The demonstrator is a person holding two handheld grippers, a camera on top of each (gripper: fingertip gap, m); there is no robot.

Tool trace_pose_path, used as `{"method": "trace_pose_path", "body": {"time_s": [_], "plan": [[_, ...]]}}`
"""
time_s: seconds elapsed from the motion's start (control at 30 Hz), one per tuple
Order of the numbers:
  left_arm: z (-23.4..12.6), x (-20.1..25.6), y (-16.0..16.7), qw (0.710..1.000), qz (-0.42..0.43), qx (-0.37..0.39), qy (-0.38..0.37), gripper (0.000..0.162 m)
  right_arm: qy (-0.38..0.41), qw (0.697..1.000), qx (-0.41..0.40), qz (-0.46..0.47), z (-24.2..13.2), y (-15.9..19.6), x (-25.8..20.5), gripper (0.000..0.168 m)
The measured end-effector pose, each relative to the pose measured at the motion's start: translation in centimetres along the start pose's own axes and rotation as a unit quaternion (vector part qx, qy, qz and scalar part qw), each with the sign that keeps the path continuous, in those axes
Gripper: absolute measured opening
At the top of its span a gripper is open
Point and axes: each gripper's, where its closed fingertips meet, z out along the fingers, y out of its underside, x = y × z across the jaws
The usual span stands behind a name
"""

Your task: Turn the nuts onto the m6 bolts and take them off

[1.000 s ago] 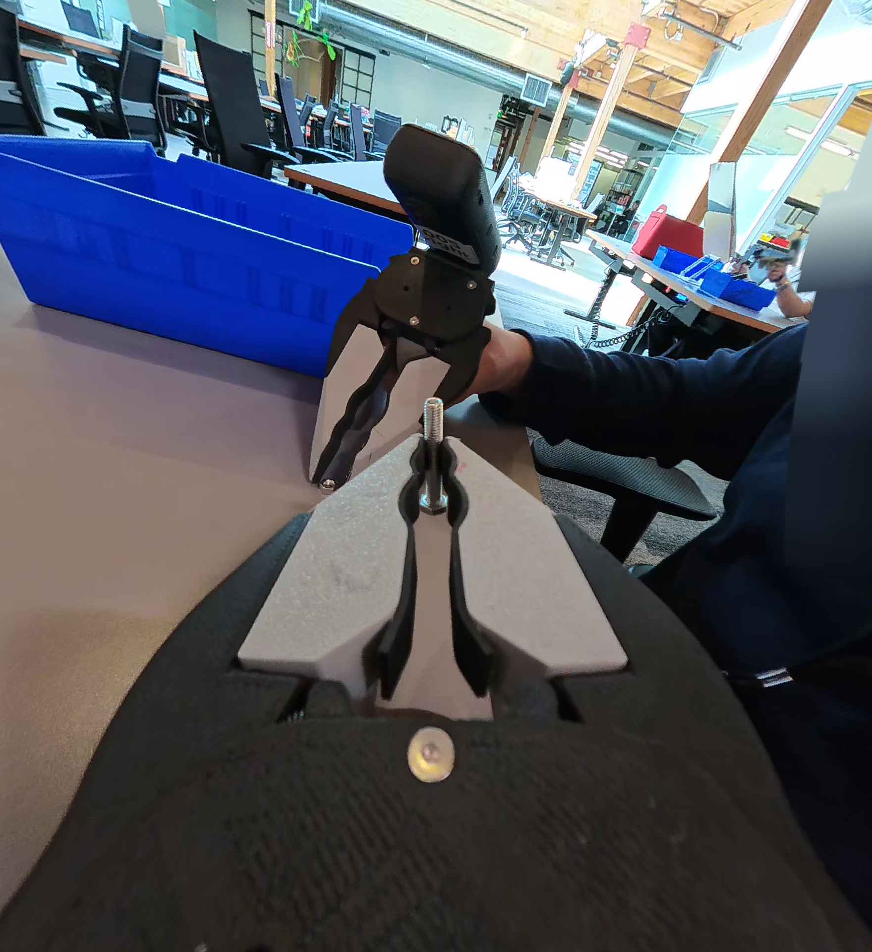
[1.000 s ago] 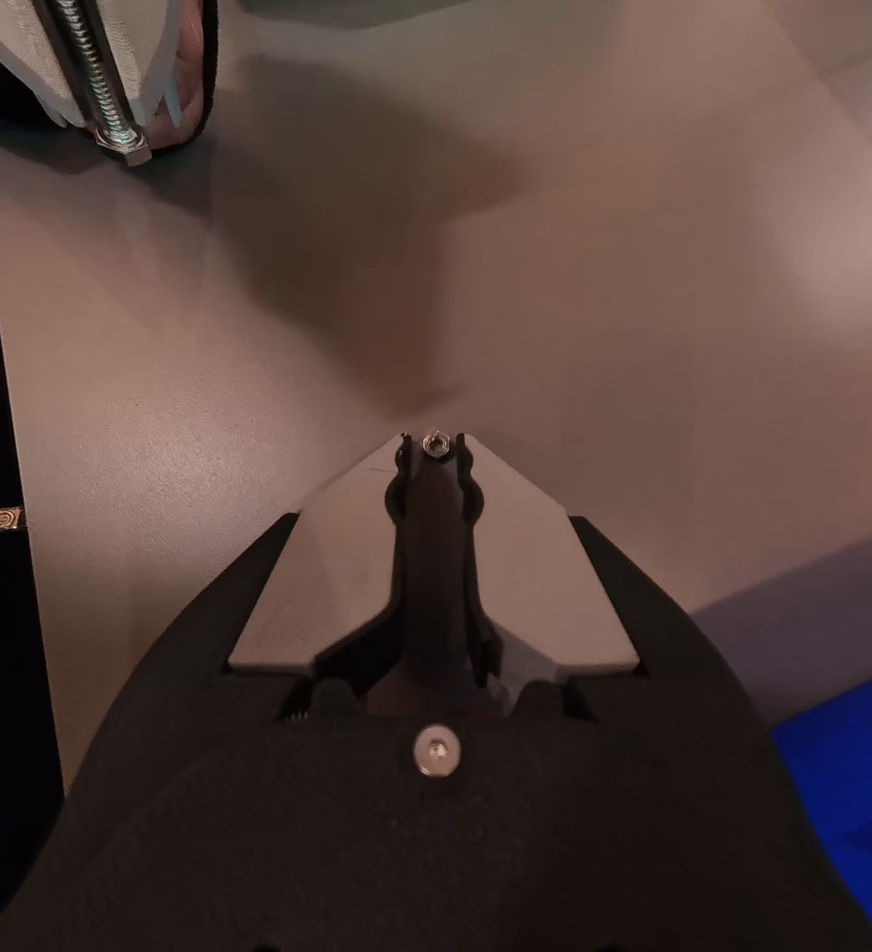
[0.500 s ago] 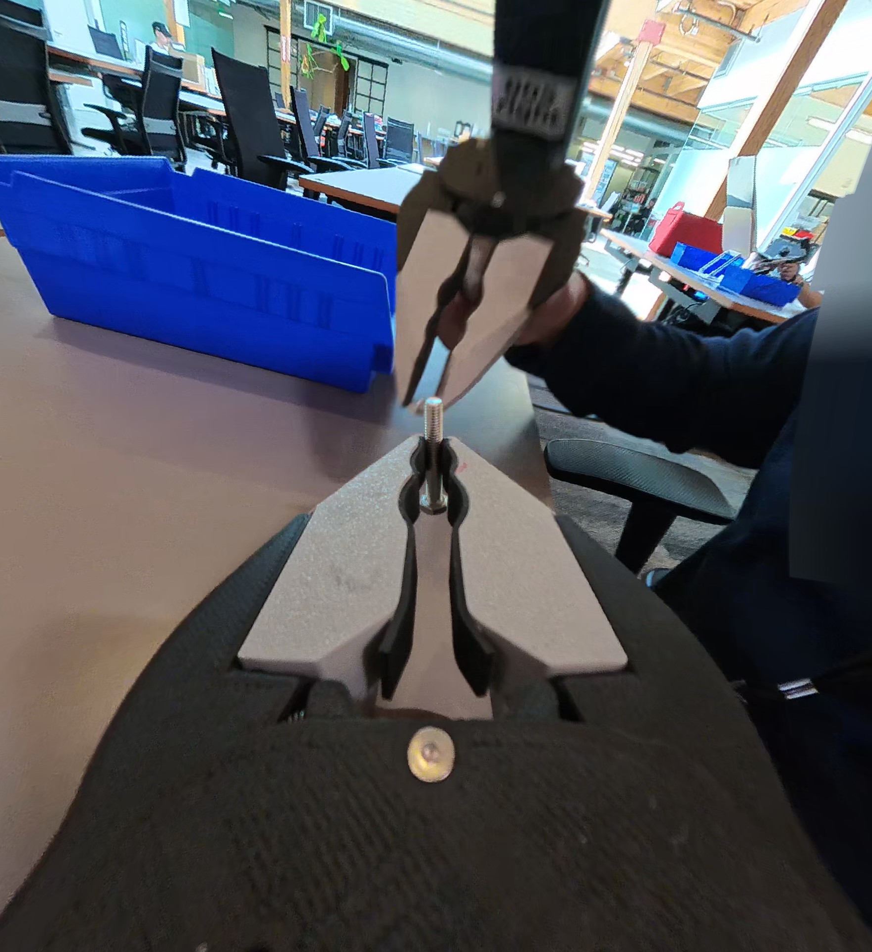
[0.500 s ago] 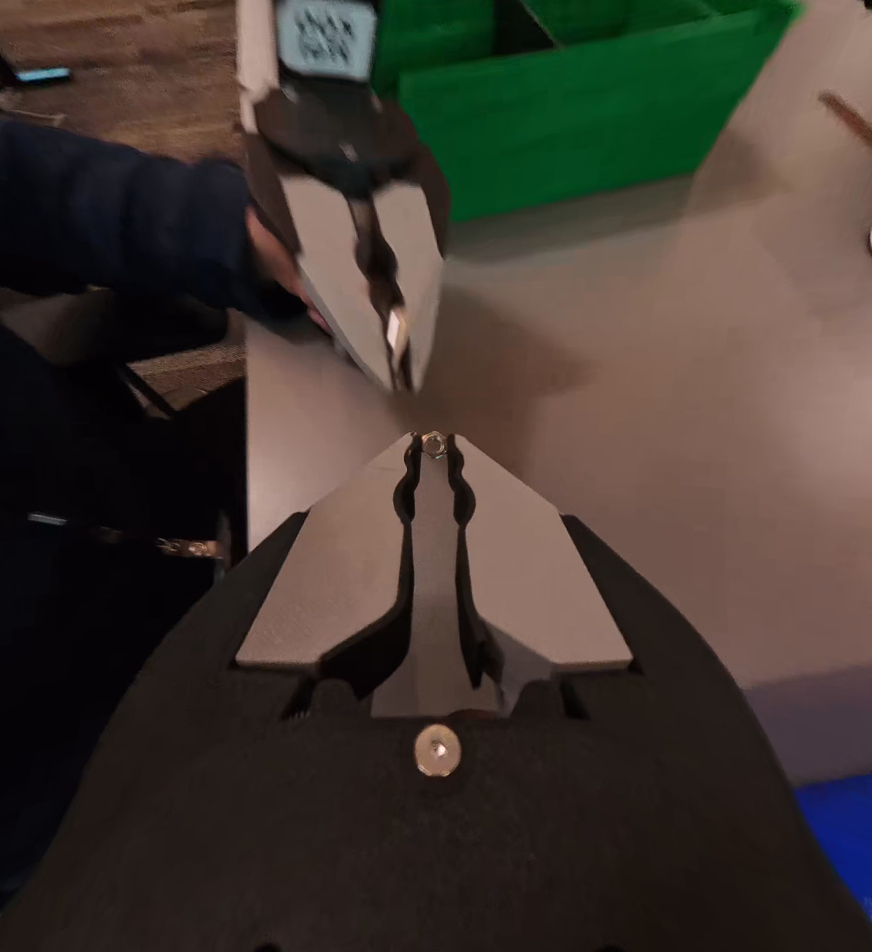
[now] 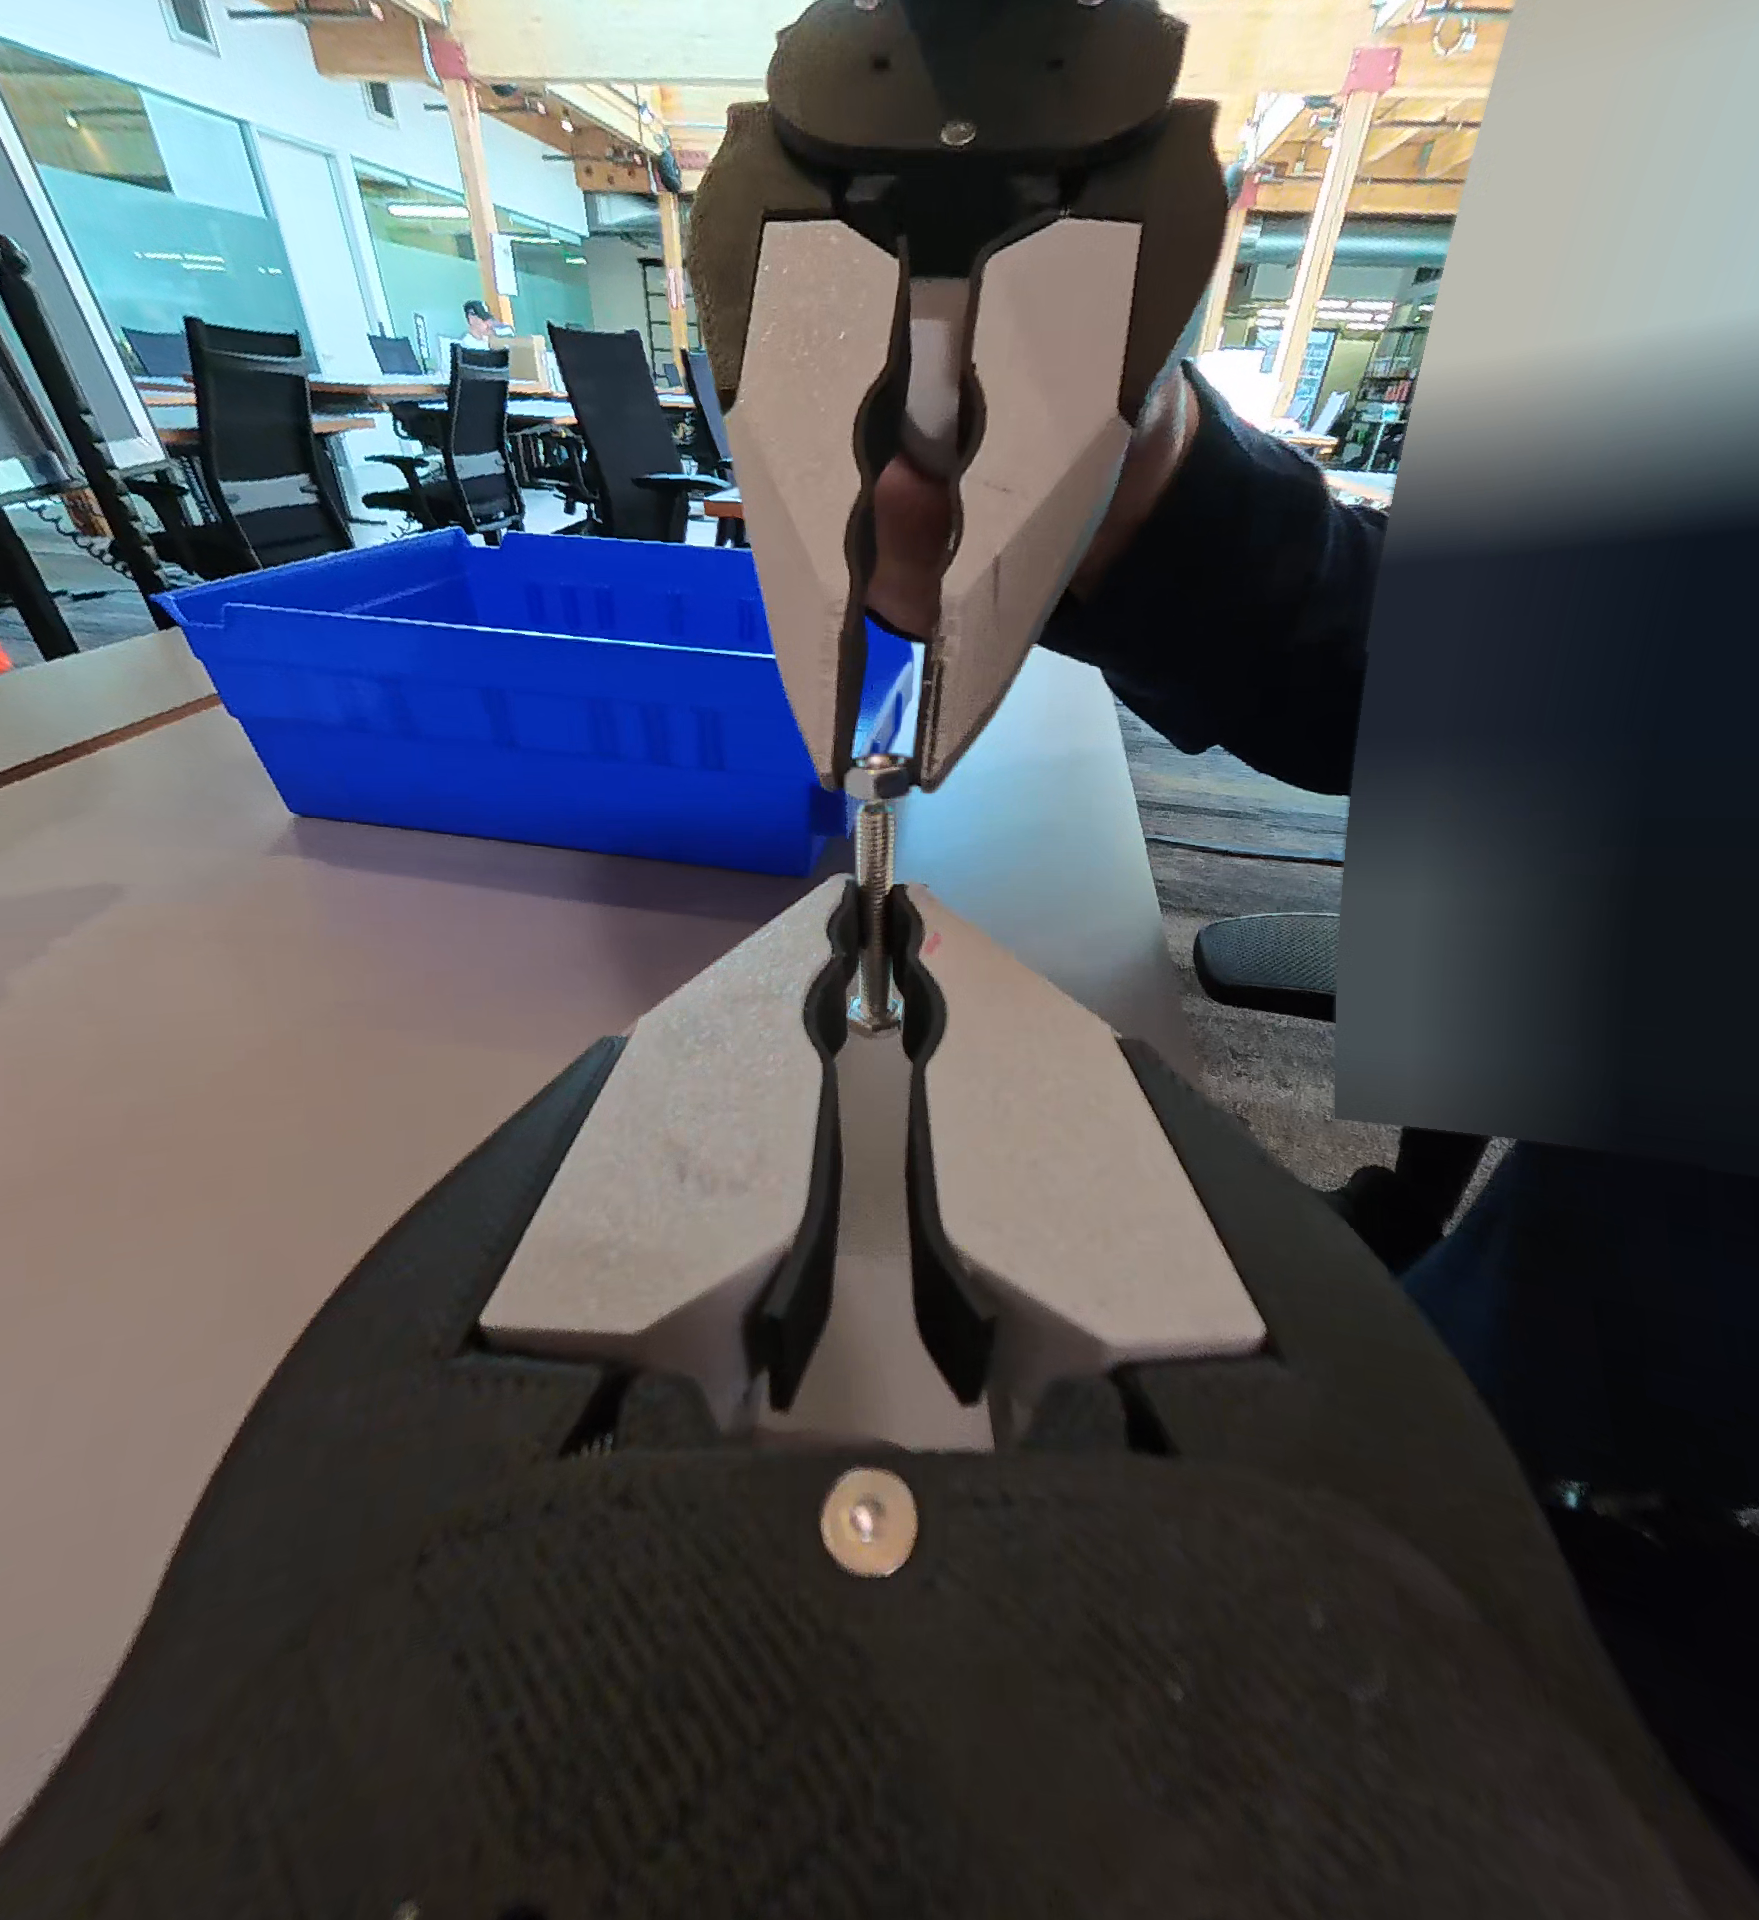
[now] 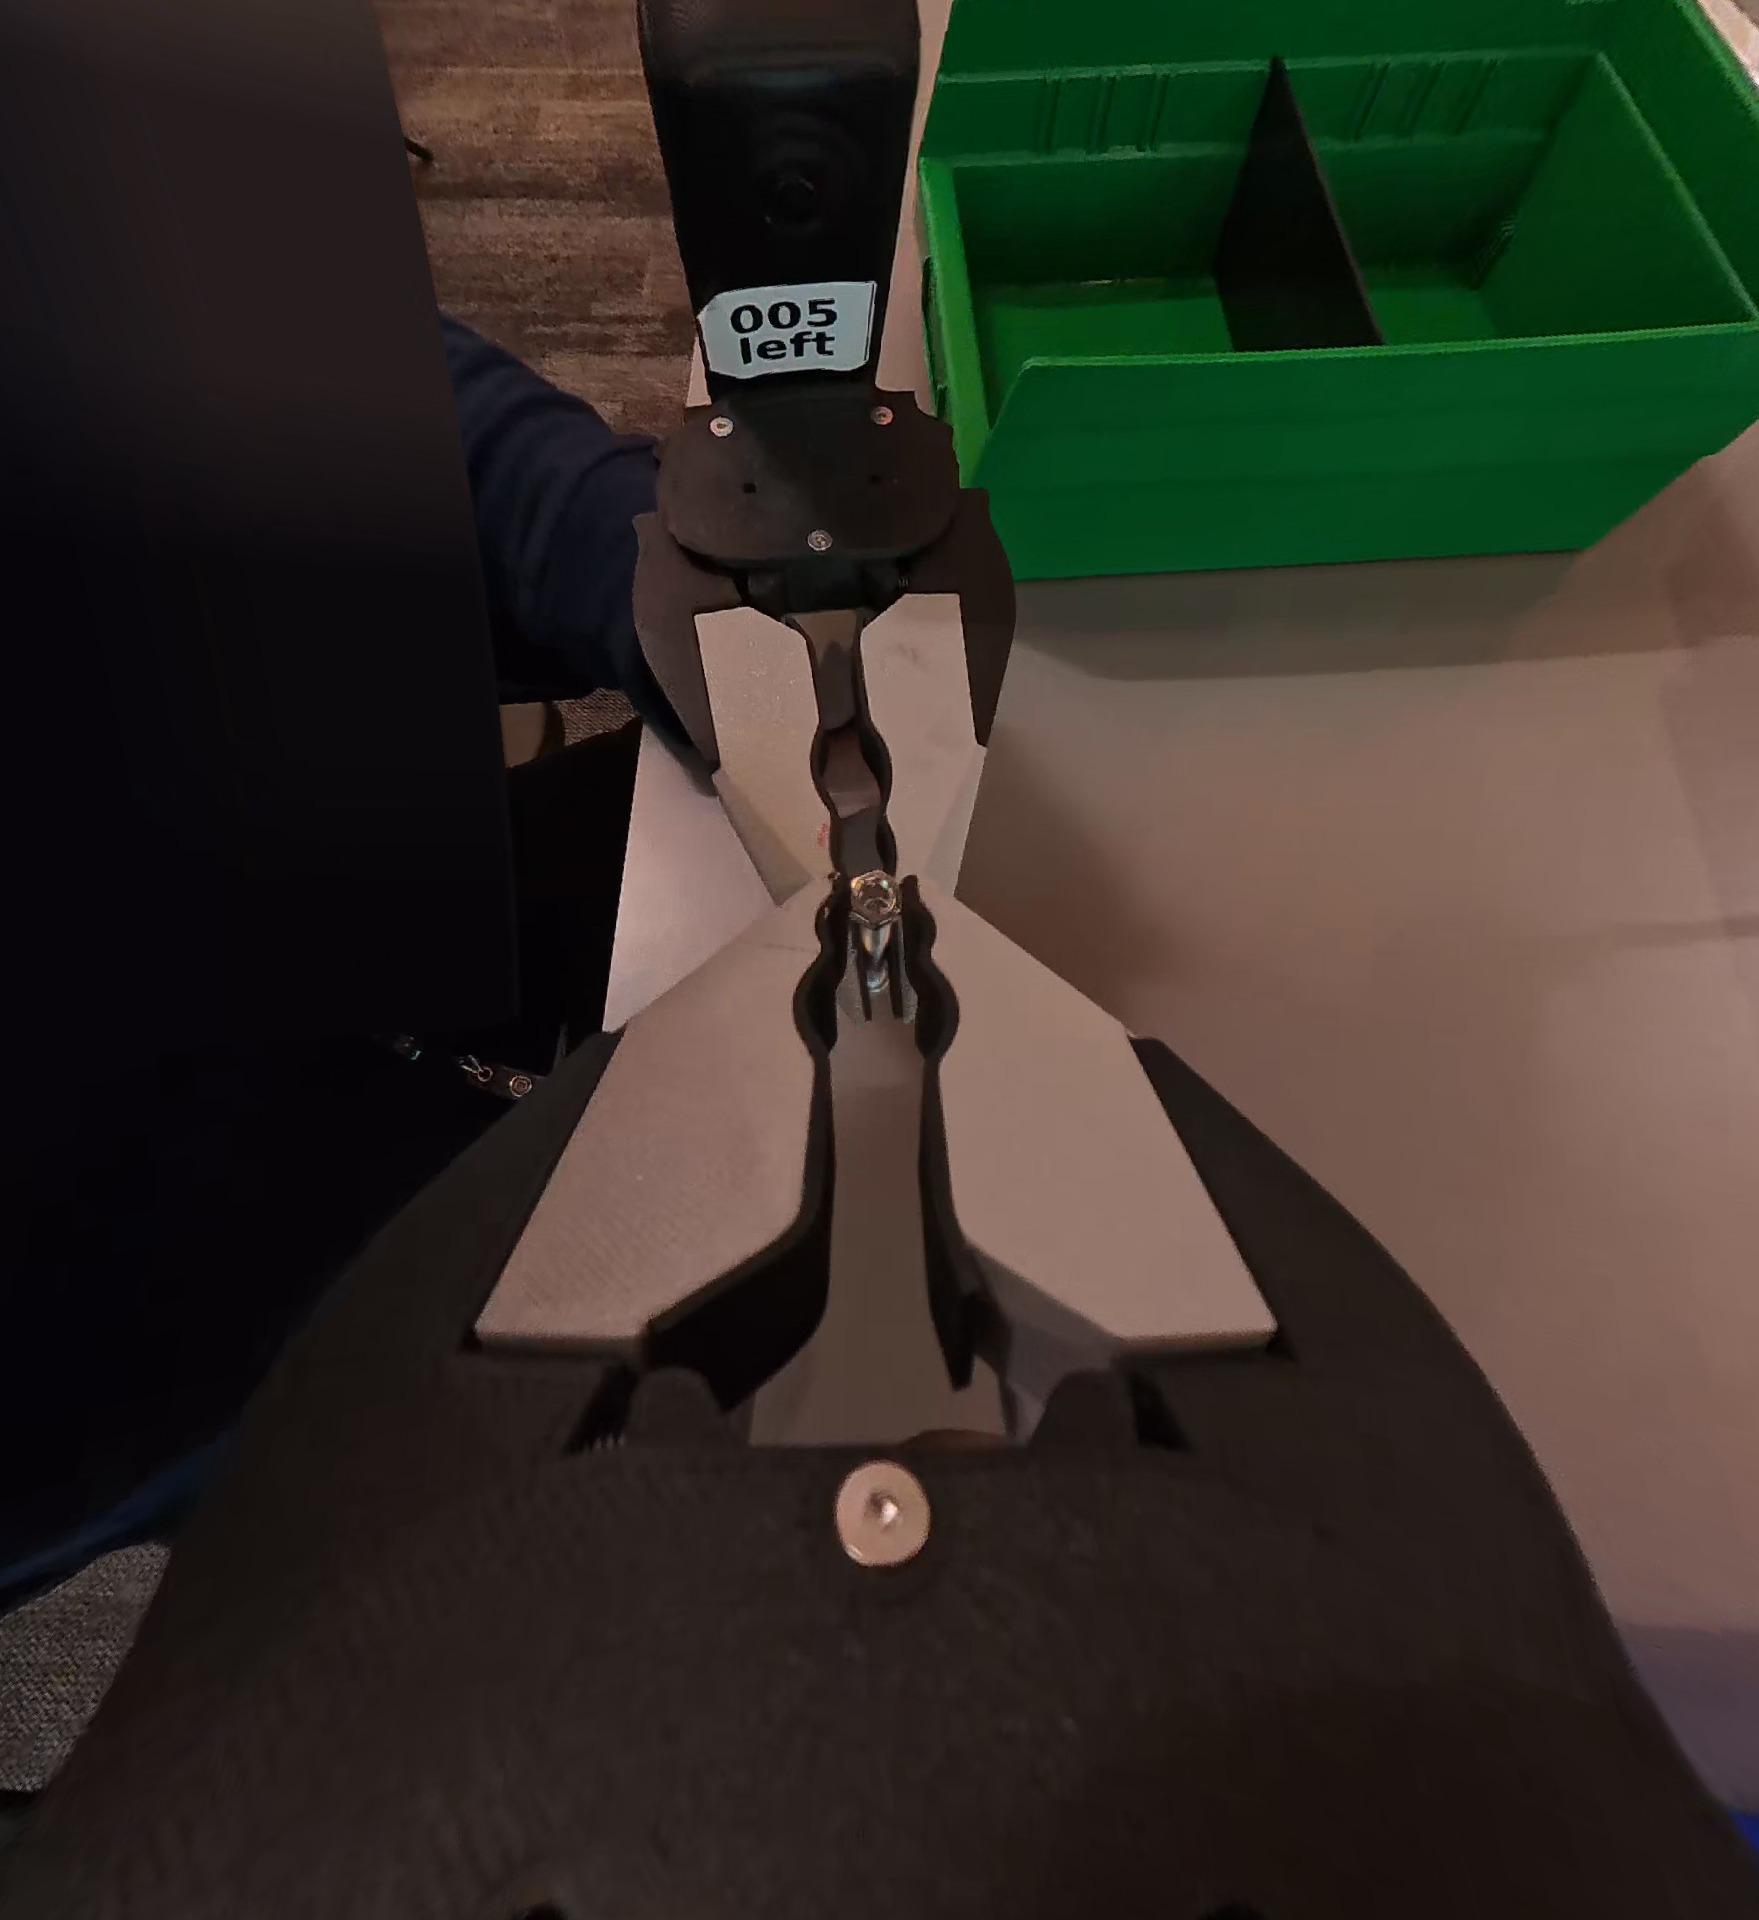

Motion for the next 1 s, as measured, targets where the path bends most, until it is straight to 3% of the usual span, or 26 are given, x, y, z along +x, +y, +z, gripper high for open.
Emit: {"method": "trace_pose_path", "body": {"time_s": [1.0], "plan": [[-0.1,-0.27,0.03,0.999,0.032,-0.008,-0.026,0.002,-0.002,1.0,-0.001,0.001,0.36,0.22,0.0,0.007]]}}
